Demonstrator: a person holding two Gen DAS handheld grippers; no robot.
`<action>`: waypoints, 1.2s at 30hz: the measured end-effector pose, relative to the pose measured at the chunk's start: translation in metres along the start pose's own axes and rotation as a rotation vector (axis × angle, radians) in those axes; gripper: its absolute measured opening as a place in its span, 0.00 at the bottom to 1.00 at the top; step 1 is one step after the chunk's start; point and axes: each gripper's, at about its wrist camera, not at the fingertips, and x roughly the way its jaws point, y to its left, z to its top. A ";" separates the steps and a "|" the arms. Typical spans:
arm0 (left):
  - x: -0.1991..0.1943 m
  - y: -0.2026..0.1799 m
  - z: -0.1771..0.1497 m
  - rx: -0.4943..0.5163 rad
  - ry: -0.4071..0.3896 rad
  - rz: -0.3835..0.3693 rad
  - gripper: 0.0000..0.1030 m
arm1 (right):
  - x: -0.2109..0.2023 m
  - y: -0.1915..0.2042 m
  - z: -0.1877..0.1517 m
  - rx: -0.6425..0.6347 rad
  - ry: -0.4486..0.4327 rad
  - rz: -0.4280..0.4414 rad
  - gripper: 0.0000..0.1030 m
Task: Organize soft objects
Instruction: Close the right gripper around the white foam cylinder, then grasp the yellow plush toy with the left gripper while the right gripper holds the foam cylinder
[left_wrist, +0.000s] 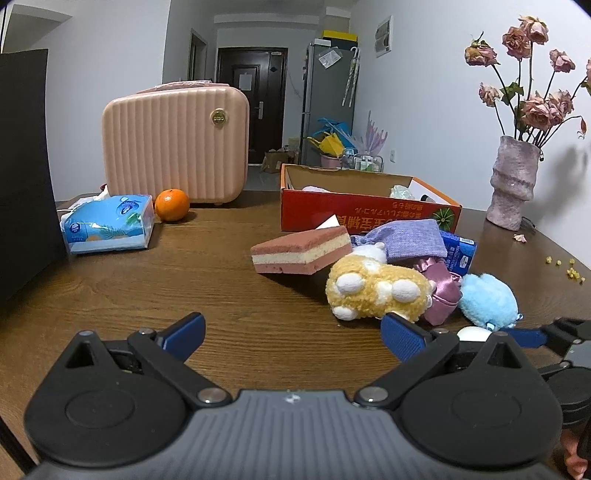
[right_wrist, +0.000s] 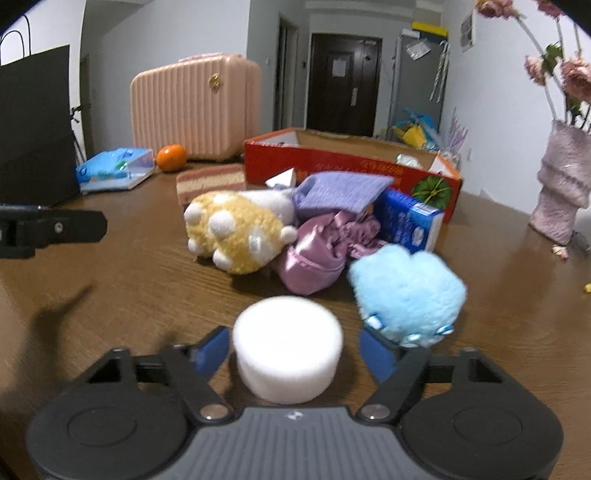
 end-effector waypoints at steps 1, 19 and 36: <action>0.000 0.000 0.000 -0.001 0.001 0.001 1.00 | 0.002 0.001 0.000 -0.004 0.012 0.012 0.57; 0.008 -0.002 0.000 -0.011 0.034 -0.035 1.00 | -0.026 -0.029 0.010 0.096 -0.179 -0.052 0.54; 0.061 -0.032 0.024 0.032 0.057 -0.079 1.00 | -0.018 -0.105 0.012 0.202 -0.205 -0.192 0.55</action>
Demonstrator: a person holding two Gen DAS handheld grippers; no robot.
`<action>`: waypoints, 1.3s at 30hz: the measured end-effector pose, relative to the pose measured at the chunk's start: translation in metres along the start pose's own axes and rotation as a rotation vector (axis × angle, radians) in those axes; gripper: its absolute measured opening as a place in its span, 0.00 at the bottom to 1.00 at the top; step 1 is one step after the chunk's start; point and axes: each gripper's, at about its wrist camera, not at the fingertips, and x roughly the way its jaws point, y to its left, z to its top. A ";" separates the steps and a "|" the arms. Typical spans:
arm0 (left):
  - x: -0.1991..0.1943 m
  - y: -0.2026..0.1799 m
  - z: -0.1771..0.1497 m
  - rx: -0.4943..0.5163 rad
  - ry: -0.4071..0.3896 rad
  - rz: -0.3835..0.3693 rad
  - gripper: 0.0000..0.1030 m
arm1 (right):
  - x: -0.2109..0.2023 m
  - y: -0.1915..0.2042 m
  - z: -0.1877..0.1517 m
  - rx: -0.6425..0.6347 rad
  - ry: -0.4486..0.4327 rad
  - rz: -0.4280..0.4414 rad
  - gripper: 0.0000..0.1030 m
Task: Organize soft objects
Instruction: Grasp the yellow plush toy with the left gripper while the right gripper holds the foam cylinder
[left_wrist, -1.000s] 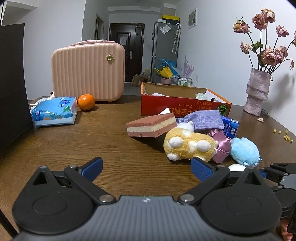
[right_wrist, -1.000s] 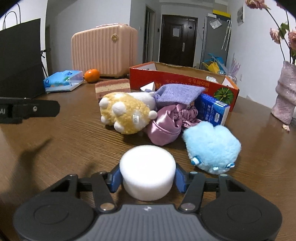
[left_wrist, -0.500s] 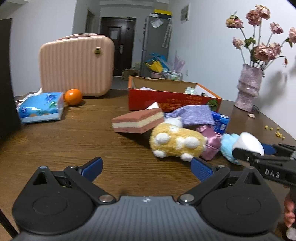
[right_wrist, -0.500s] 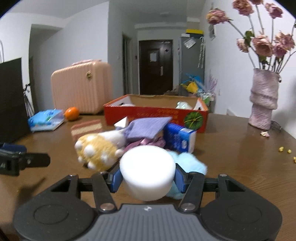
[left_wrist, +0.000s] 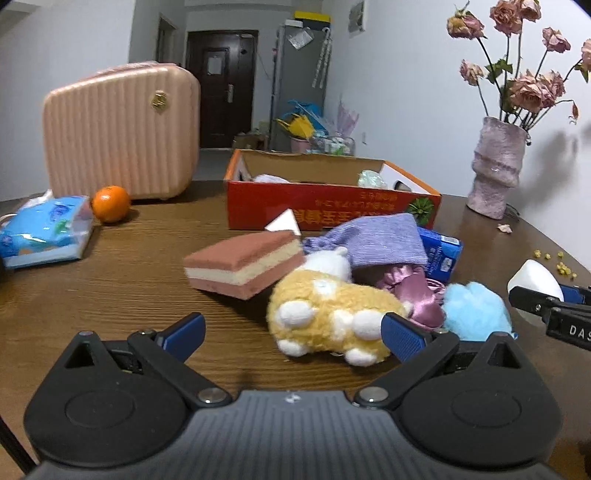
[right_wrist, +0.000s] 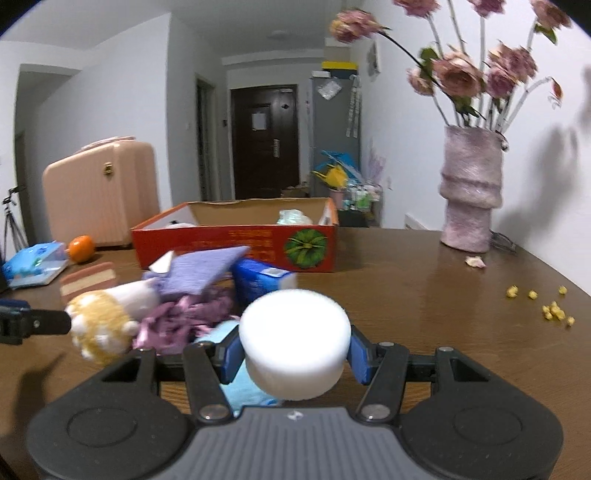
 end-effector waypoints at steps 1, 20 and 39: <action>0.004 -0.001 0.001 0.000 0.006 -0.013 1.00 | 0.001 -0.004 0.000 0.011 0.005 -0.006 0.55; 0.060 -0.023 0.007 0.136 0.060 -0.145 1.00 | 0.007 -0.007 -0.003 0.030 0.038 -0.023 0.55; 0.052 -0.031 -0.001 0.226 0.000 -0.112 0.90 | 0.002 -0.008 -0.002 0.037 0.025 -0.012 0.55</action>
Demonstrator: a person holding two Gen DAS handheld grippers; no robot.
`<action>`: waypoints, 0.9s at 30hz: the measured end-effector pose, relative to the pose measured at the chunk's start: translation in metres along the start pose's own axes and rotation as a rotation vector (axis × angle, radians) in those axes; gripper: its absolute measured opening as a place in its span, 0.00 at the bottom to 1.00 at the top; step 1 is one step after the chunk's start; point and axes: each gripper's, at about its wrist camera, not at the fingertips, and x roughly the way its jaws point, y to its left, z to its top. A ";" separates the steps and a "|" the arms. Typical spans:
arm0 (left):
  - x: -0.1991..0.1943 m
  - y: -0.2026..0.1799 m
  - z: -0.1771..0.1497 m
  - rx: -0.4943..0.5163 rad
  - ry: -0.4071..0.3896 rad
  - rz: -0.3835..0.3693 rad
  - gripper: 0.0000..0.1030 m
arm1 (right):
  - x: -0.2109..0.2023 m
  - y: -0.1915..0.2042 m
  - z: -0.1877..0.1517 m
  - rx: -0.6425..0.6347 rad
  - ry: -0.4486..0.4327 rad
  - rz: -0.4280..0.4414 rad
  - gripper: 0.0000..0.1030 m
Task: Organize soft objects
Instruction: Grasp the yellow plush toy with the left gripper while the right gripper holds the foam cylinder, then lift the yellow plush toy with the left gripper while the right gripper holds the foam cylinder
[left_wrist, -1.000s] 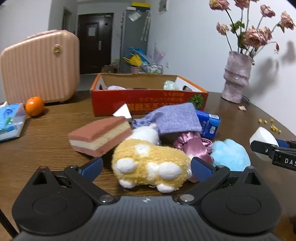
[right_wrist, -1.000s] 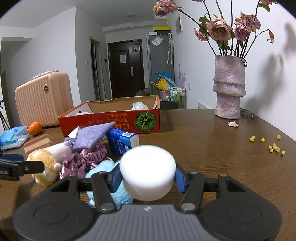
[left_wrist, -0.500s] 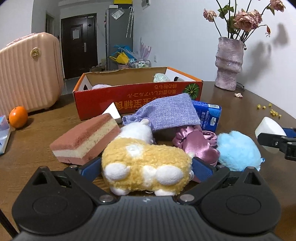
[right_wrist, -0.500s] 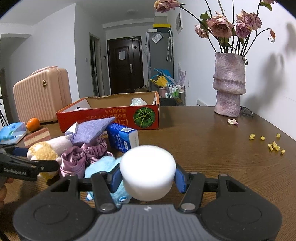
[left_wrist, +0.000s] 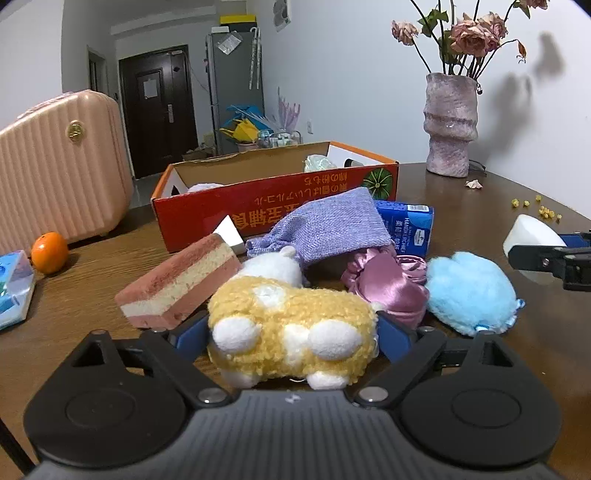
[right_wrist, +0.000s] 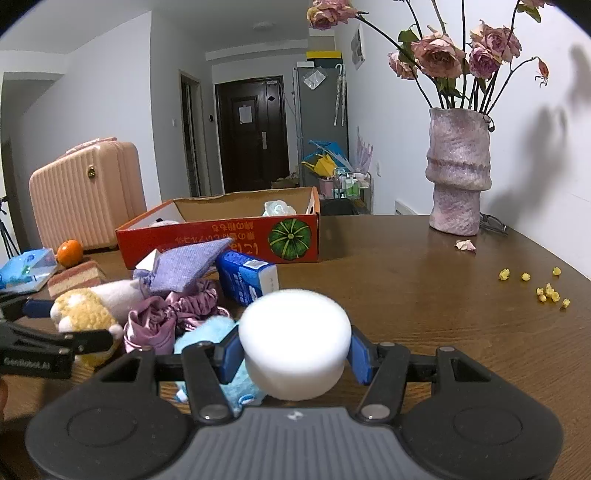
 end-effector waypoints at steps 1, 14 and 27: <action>-0.003 -0.001 -0.001 -0.002 -0.003 0.004 0.90 | 0.000 0.000 0.000 0.001 -0.002 0.003 0.55; -0.051 -0.022 -0.021 0.010 -0.032 0.111 0.90 | -0.009 0.001 0.001 -0.003 -0.028 0.015 0.55; -0.047 -0.016 -0.032 -0.044 0.072 0.131 1.00 | -0.010 0.004 0.000 -0.020 -0.034 -0.002 0.56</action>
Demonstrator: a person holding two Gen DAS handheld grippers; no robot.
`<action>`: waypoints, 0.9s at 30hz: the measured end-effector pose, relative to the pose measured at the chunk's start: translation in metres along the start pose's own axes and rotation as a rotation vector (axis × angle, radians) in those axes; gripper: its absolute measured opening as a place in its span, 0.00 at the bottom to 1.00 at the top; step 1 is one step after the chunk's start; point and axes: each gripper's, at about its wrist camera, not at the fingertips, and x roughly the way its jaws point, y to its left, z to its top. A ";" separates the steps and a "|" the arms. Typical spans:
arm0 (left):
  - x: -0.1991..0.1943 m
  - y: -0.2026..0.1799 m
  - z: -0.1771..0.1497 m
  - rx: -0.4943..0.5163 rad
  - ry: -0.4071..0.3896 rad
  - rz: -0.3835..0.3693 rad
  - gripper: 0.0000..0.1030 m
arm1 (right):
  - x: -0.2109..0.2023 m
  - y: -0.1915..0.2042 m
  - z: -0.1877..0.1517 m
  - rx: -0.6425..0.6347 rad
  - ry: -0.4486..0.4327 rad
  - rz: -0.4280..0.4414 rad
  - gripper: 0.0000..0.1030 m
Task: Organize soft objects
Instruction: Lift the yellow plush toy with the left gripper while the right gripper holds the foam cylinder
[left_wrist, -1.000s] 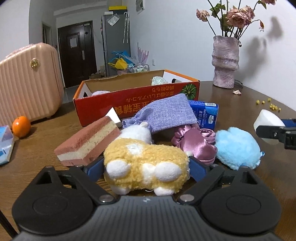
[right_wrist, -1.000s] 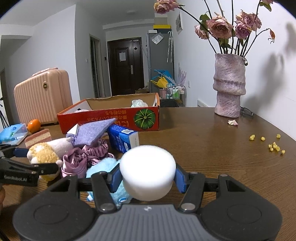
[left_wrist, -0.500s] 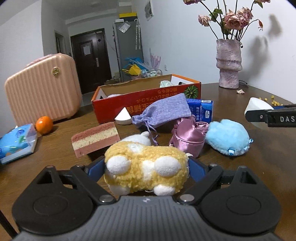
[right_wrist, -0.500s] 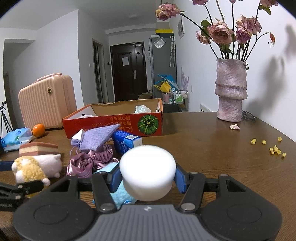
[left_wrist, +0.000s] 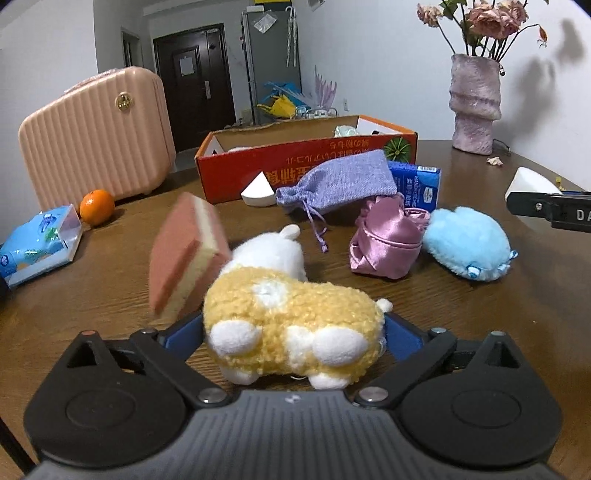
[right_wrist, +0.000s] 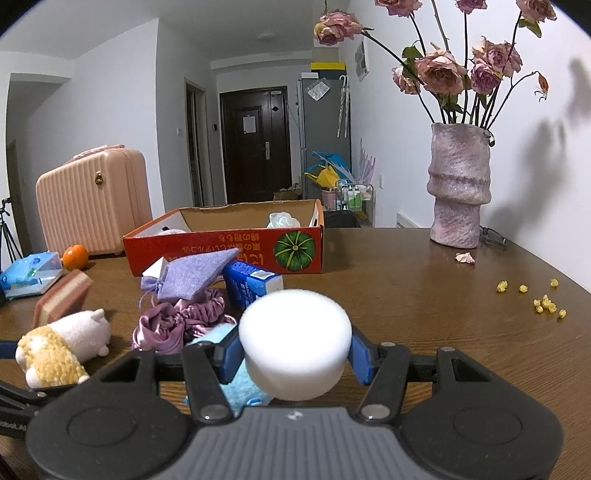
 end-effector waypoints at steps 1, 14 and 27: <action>0.002 0.000 0.000 -0.001 0.006 -0.001 1.00 | 0.000 0.000 0.000 -0.002 0.002 -0.002 0.56; 0.015 -0.001 0.003 0.011 0.022 -0.016 0.90 | 0.000 -0.001 -0.001 0.000 -0.004 -0.027 0.56; -0.027 -0.019 0.003 0.051 -0.143 -0.014 0.91 | -0.001 0.001 0.001 -0.007 -0.026 -0.016 0.56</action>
